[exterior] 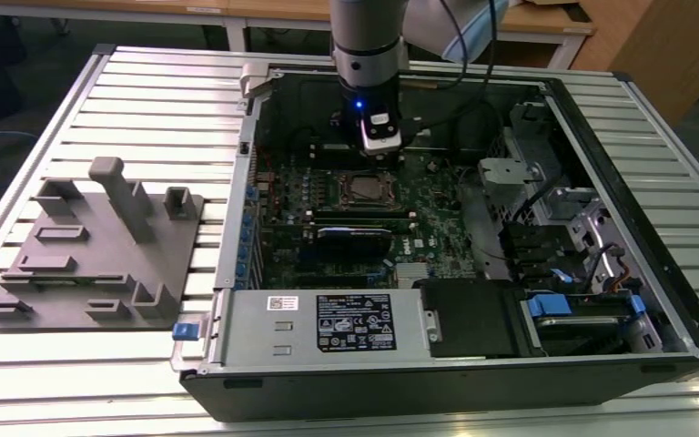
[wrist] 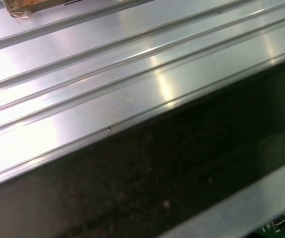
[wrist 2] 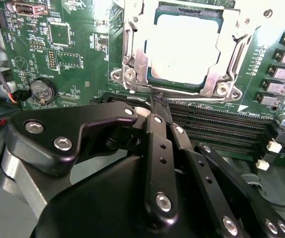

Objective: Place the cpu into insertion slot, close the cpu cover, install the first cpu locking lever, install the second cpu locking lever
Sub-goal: 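Install the first cpu locking lever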

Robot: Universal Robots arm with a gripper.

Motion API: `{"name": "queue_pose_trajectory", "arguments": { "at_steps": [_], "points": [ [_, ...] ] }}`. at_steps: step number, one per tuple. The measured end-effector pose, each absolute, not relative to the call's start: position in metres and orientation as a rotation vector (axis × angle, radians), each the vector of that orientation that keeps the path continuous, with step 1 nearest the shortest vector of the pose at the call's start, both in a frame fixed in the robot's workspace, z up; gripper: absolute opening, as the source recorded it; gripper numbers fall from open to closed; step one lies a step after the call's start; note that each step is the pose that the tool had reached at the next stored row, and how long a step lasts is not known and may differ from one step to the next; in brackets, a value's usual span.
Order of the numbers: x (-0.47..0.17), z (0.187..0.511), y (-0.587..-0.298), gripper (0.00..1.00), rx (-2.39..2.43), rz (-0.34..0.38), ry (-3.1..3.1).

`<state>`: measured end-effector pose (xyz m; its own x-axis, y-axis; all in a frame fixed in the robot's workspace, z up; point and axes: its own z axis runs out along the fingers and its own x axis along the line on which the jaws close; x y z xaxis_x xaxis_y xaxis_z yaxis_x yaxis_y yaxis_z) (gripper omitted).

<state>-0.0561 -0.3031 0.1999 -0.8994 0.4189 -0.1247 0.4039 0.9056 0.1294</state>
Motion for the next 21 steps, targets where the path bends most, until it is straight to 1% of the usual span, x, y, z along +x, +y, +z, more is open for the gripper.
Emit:
{"name": "queue_pose_trajectory", "arguments": {
  "at_steps": [21],
  "points": [
    [-0.0563, 0.1994, -0.2982, 0.11, 0.633, 0.135, 2.918]
  ]
}}
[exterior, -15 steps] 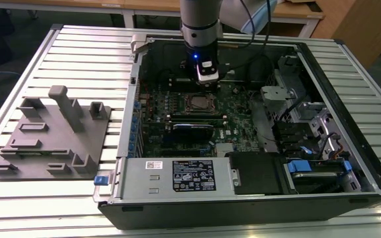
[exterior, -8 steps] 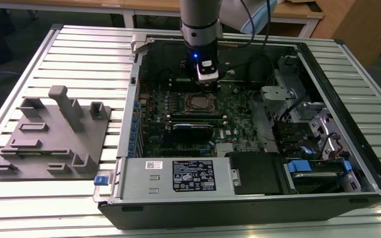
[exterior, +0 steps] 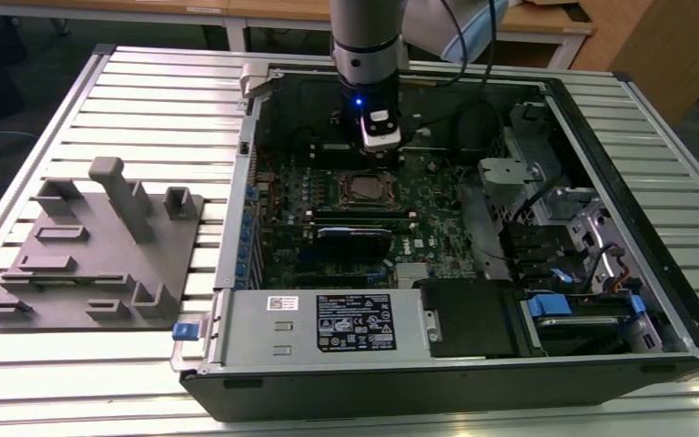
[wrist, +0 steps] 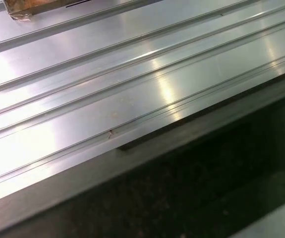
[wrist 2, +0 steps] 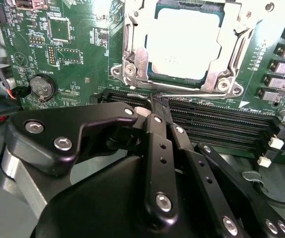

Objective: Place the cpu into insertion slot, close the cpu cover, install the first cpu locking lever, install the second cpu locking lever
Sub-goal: 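Install the first cpu locking lever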

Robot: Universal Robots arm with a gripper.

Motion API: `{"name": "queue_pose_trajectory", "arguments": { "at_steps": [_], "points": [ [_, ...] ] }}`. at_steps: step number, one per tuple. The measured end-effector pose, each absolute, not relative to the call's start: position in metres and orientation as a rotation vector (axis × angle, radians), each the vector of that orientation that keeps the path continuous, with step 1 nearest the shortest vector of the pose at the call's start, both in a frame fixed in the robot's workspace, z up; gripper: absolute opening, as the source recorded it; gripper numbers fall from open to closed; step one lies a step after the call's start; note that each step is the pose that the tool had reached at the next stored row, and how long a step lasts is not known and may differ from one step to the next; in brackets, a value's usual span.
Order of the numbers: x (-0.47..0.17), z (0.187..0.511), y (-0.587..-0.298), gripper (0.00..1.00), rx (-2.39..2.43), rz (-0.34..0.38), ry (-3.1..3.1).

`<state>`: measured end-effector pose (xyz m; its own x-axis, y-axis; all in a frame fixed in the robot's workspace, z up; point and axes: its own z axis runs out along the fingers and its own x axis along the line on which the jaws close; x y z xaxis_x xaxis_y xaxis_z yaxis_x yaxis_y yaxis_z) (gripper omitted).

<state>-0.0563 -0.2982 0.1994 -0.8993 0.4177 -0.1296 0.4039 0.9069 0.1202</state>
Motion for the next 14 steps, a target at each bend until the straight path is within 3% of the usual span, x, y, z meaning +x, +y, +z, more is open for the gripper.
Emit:
{"name": "queue_pose_trajectory", "arguments": {
  "at_steps": [4, 14],
  "points": [
    [-0.0563, 0.1985, -0.2982, 0.11, 0.627, 0.09, 2.914],
    [-0.0563, 0.2042, -0.2982, 0.11, 0.628, 0.096, 2.914]
  ]
}}
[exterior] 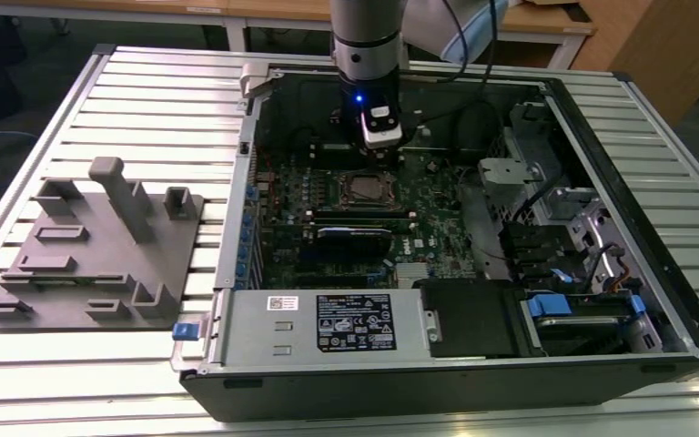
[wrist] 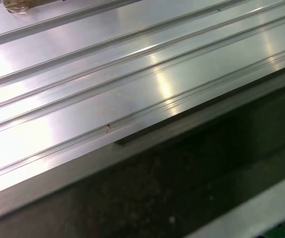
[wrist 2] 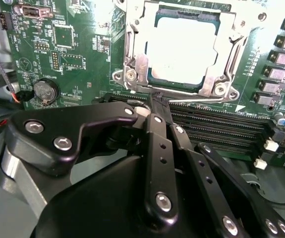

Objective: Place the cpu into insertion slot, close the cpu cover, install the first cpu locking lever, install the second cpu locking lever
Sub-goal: 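Install the first cpu locking lever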

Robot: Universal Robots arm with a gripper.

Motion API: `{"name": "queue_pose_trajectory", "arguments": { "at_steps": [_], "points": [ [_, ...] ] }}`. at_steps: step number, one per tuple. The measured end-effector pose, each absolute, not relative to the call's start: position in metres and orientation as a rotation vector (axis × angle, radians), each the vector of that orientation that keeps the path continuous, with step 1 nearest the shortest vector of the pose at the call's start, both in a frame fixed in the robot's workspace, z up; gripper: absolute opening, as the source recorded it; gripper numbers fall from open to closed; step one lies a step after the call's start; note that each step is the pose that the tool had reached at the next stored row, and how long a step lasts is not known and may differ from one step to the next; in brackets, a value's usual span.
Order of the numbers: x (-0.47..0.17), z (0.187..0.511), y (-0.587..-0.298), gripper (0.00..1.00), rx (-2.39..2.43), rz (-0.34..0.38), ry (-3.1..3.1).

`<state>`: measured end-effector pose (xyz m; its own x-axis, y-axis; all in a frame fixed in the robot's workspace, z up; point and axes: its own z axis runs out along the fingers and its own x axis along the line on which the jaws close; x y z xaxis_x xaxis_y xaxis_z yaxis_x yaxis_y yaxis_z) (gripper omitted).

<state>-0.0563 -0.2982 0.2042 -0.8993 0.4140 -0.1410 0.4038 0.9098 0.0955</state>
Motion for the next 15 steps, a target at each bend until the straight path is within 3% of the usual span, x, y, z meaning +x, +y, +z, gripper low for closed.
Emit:
{"name": "queue_pose_trajectory", "arguments": {
  "at_steps": [15],
  "points": [
    [-0.0586, 0.2044, -0.2977, 0.11, 0.633, 0.12, 2.916]
  ]
}}
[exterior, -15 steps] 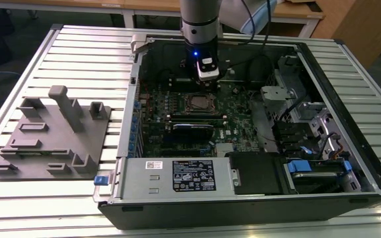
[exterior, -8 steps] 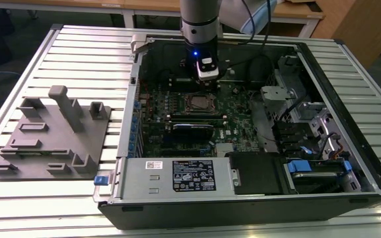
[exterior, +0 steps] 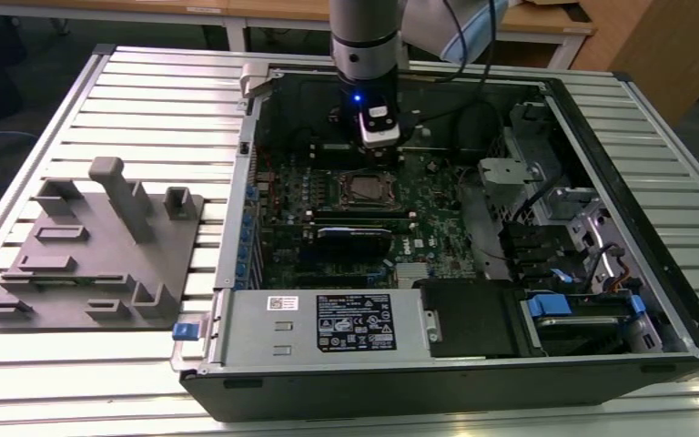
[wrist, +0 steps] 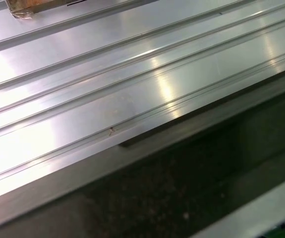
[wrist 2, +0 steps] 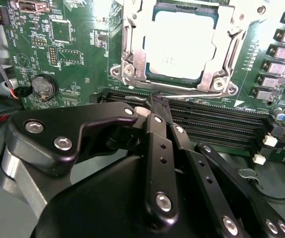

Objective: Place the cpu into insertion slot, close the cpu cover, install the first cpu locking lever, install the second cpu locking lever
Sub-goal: 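Install the first cpu locking lever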

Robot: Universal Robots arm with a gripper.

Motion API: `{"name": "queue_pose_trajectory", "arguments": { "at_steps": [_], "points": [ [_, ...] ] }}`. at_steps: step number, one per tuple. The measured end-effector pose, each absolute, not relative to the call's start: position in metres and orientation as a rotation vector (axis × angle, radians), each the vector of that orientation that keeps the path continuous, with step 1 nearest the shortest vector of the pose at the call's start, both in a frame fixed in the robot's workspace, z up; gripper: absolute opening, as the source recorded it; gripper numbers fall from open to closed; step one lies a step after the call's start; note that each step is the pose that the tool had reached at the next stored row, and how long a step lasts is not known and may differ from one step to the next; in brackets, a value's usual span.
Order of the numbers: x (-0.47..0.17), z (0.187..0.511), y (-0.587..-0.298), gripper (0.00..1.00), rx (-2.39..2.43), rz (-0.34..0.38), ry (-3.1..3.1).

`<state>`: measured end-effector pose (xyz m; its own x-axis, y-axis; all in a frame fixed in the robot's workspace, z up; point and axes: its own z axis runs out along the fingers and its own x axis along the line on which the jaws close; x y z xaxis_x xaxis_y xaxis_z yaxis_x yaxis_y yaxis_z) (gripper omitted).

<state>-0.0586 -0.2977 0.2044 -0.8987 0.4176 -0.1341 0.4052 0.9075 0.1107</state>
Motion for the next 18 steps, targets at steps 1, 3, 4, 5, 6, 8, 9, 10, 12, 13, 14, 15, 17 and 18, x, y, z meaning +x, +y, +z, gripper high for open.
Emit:
{"name": "queue_pose_trajectory", "arguments": {
  "at_steps": [1, 3, 4, 5, 6, 8, 9, 10, 12, 13, 14, 15, 17, 18],
  "points": [
    [-0.0588, 0.2044, -0.2977, 0.11, 0.633, 0.121, 2.916],
    [-0.0592, 0.2045, -0.2978, 0.11, 0.633, 0.125, 2.917],
    [-0.0592, 0.2044, -0.2977, 0.11, 0.634, 0.126, 2.917],
    [-0.0592, 0.2044, -0.2977, 0.11, 0.634, 0.126, 2.917],
    [-0.0593, 0.2044, -0.2977, 0.11, 0.634, 0.126, 2.916],
    [-0.0594, 0.2042, -0.2977, 0.11, 0.634, 0.126, 2.916],
    [-0.0594, 0.2041, -0.2978, 0.11, 0.634, 0.126, 2.916],
    [-0.0594, 0.2039, -0.2978, 0.11, 0.634, 0.126, 2.916],
    [-0.0594, 0.2039, -0.2978, 0.11, 0.634, 0.126, 2.916],
    [-0.0594, 0.2039, -0.2977, 0.11, 0.634, 0.126, 2.916],
    [-0.0594, 0.2039, -0.2977, 0.11, 0.634, 0.126, 2.916],
    [-0.0594, 0.2037, -0.2977, 0.11, 0.634, 0.126, 2.916],
    [-0.0594, 0.2026, -0.2977, 0.11, 0.634, 0.126, 2.916],
    [-0.0594, 0.2022, -0.2977, 0.11, 0.634, 0.126, 2.916]
  ]
}}
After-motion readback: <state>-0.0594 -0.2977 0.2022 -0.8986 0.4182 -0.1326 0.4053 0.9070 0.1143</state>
